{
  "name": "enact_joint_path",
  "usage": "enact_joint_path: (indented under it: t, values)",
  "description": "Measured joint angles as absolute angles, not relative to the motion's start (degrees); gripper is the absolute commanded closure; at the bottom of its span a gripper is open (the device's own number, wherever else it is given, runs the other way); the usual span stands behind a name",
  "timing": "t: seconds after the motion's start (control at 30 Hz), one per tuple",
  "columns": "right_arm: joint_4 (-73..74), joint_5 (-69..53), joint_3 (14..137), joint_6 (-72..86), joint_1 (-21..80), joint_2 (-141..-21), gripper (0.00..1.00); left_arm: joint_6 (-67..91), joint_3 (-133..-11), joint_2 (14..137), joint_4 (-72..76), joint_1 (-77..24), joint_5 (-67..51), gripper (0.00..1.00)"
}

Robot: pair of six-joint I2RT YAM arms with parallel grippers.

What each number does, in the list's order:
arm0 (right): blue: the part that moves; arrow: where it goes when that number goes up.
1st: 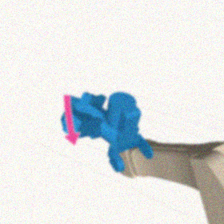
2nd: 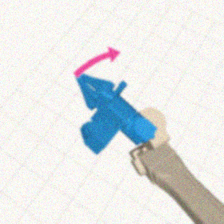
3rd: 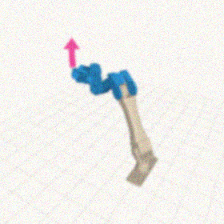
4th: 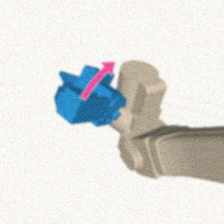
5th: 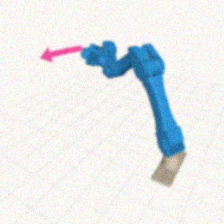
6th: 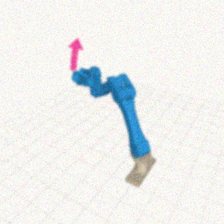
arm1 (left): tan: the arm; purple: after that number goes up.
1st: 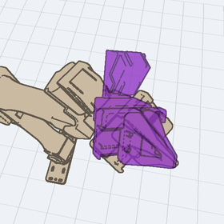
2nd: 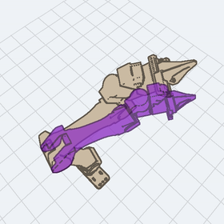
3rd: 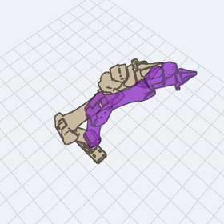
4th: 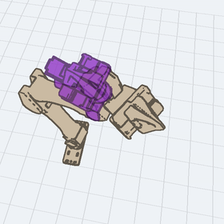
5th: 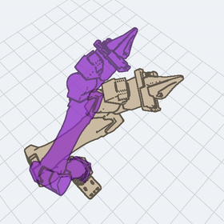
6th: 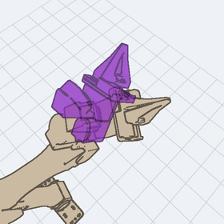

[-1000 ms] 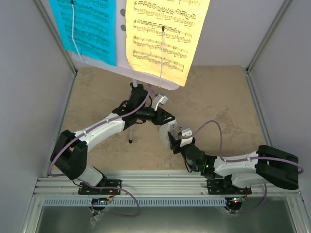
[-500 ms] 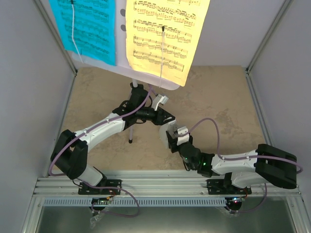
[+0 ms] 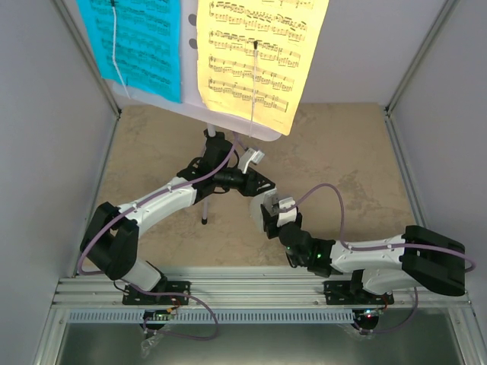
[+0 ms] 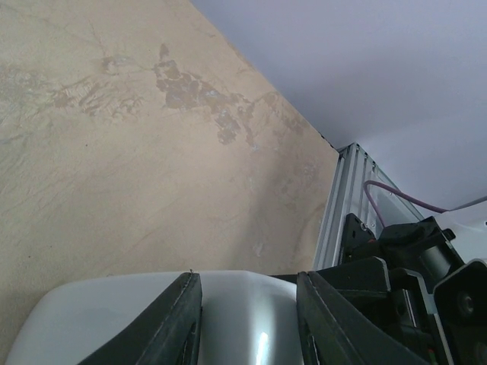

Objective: Pack up the instrument practice props

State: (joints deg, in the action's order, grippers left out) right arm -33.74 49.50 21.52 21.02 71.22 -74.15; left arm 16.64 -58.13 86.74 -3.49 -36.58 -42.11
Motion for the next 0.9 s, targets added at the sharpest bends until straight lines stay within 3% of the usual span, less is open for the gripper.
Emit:
enact_joint_path:
  t: [0.9]
  values:
    - [-31.62,48.77,17.78,20.67,71.37,-67.44,0.54,16.25,-58.13,86.74,-3.66,-36.73,-42.76,0.62]
